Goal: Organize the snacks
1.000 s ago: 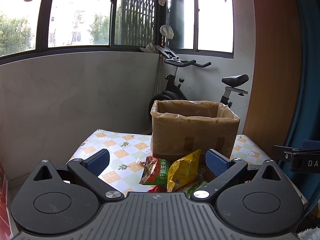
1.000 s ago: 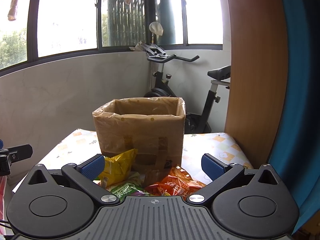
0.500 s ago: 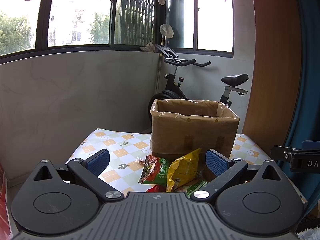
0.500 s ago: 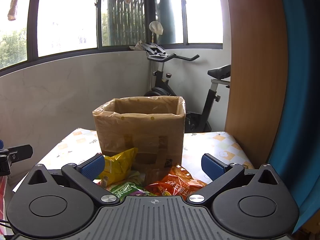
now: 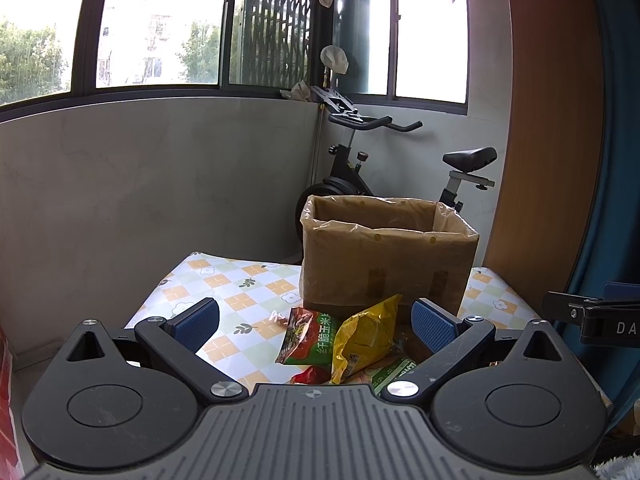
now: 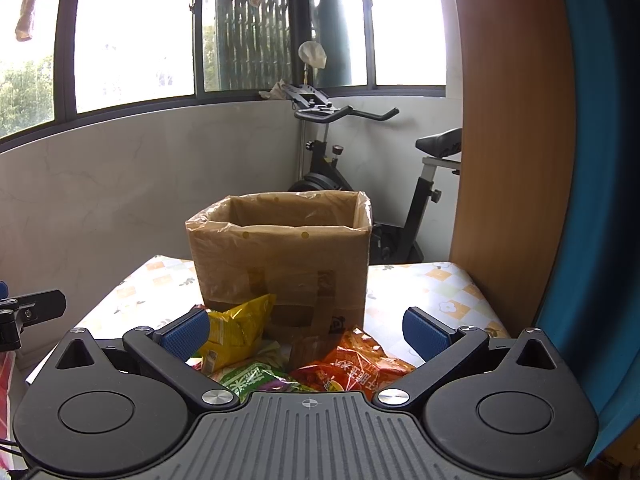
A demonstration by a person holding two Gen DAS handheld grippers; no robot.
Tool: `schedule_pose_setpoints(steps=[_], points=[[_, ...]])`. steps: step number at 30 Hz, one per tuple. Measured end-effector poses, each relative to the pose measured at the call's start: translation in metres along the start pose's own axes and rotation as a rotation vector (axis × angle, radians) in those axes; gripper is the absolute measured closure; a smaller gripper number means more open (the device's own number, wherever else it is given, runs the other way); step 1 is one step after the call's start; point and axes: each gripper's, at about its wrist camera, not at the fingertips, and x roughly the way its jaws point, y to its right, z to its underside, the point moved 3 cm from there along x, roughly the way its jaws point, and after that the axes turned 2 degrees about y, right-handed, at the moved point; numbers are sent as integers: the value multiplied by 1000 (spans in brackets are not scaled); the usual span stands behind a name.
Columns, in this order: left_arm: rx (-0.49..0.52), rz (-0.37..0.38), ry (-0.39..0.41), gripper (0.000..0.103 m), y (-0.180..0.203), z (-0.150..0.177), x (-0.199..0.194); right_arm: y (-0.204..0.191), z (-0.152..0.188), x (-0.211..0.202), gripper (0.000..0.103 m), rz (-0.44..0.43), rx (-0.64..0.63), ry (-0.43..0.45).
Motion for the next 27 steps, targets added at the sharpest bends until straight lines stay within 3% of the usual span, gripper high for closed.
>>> schedule_pose_setpoints(steps=[18, 21, 24, 27], points=[[-66, -4, -22, 0, -13, -2, 5, 2, -3, 2, 0, -16, 9, 9], [-78, -25, 3, 0, -28, -8, 12, 8, -15, 1, 0, -50, -28, 98], [-53, -139, 43, 0, -42, -11, 20, 20, -30, 3, 0, -9, -73, 242], [-69, -202, 46, 0, -56, -13, 34, 37, -38, 15, 0, 18, -32, 303]])
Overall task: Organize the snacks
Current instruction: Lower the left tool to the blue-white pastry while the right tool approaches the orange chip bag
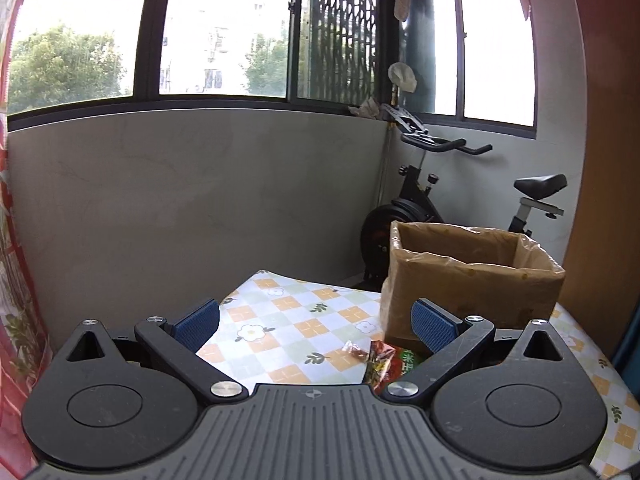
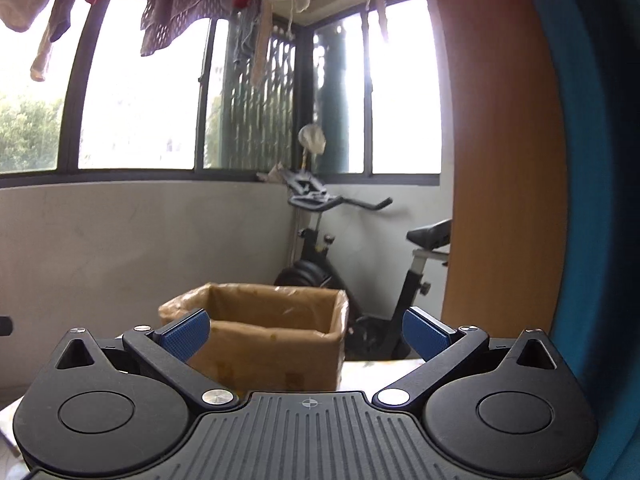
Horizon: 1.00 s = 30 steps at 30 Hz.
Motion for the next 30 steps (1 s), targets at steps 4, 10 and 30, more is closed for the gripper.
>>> schedule_pose_setpoints(steps=[4, 10, 30], points=[[-75, -6, -12, 0, -9, 4, 24, 26, 16, 31, 0, 0, 159, -32], [-11, 9, -93, 1, 6, 26, 58, 40, 61, 72, 0, 53, 216, -135], [-327, 246, -621, 24, 25, 132, 142, 21, 168, 102, 0, 41, 168, -370]])
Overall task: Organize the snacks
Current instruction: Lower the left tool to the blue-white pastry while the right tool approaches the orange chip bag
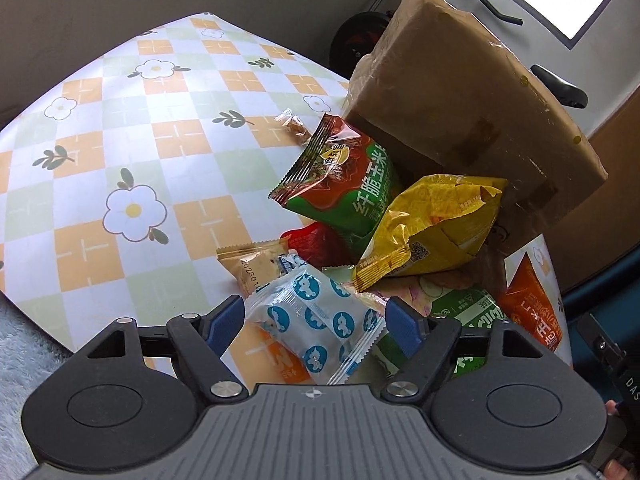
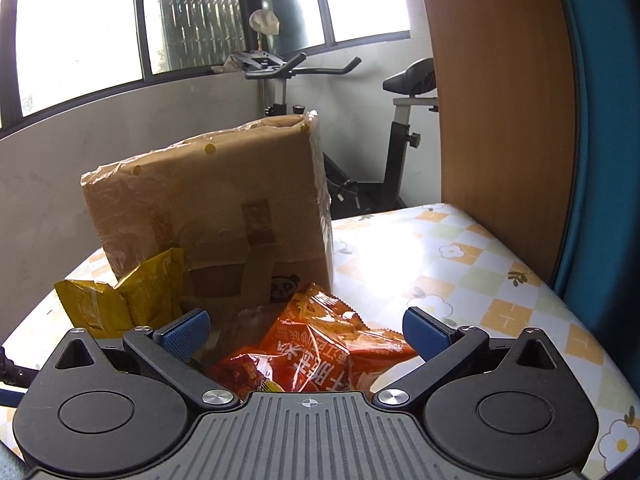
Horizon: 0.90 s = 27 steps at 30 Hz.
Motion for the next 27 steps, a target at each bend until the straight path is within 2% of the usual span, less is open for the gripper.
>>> schedule_pose_setpoints(steps=[7, 15, 18, 20, 22, 27], points=[[-37, -42, -44, 24, 5, -5, 19, 8, 10, 12, 0, -9, 28, -40], [-65, -64, -23, 20, 3, -2, 22, 11, 18, 23, 0, -23, 50, -83], [-42, -79, -9, 19, 5, -6, 25, 12, 19, 25, 0, -27, 53, -90], [-24, -87, -3, 25, 7, -11, 29, 12, 20, 26, 0, -28, 53, -94], [-24, -79, -21, 39, 7, -17, 37, 12, 20, 26, 0, -29, 54, -94], [-46, -62, -26, 43, 4, -23, 36, 15, 20, 26, 0, -26, 65, -91]])
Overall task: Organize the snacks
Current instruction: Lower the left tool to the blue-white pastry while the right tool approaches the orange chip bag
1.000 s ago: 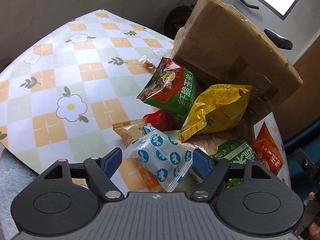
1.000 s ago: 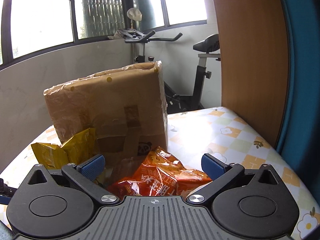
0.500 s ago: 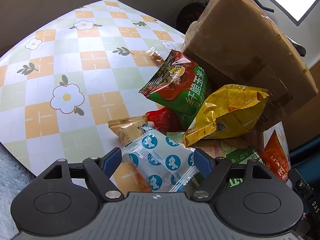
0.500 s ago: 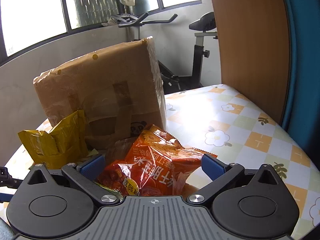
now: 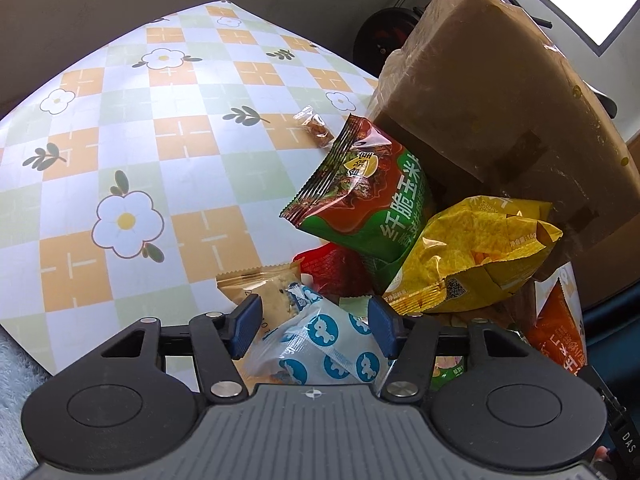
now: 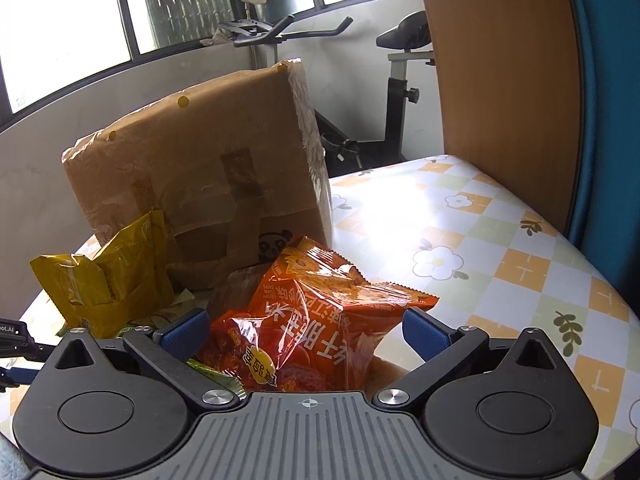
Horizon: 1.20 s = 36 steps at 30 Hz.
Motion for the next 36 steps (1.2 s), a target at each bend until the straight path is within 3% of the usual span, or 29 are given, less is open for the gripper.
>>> schedule_pose_setpoints(steps=[4, 7, 13, 21, 26, 29, 36], points=[[-104, 11, -22, 32, -13, 3, -10, -1, 1, 2, 0, -5, 4, -6], [-196, 43, -47, 31, -20, 7, -19, -1, 1, 1, 0, -8, 4, -4], [-227, 63, -34, 20, -15, 11, -30, -1, 1, -3, 0, -13, 6, 3], [-229, 64, -97, 18, -3, 20, -20, 4, 2, -7, 0, -10, 27, 7], [-305, 59, -138, 18, -16, 27, -19, 5, 4, -6, 0, -14, 37, 2], [-327, 96, -165, 18, -17, 31, -19, 6, 5, -4, 0, -15, 41, -4], [-351, 166, -104, 19, -10, 16, -12, 5, 5, -2, 0, -12, 38, -8]])
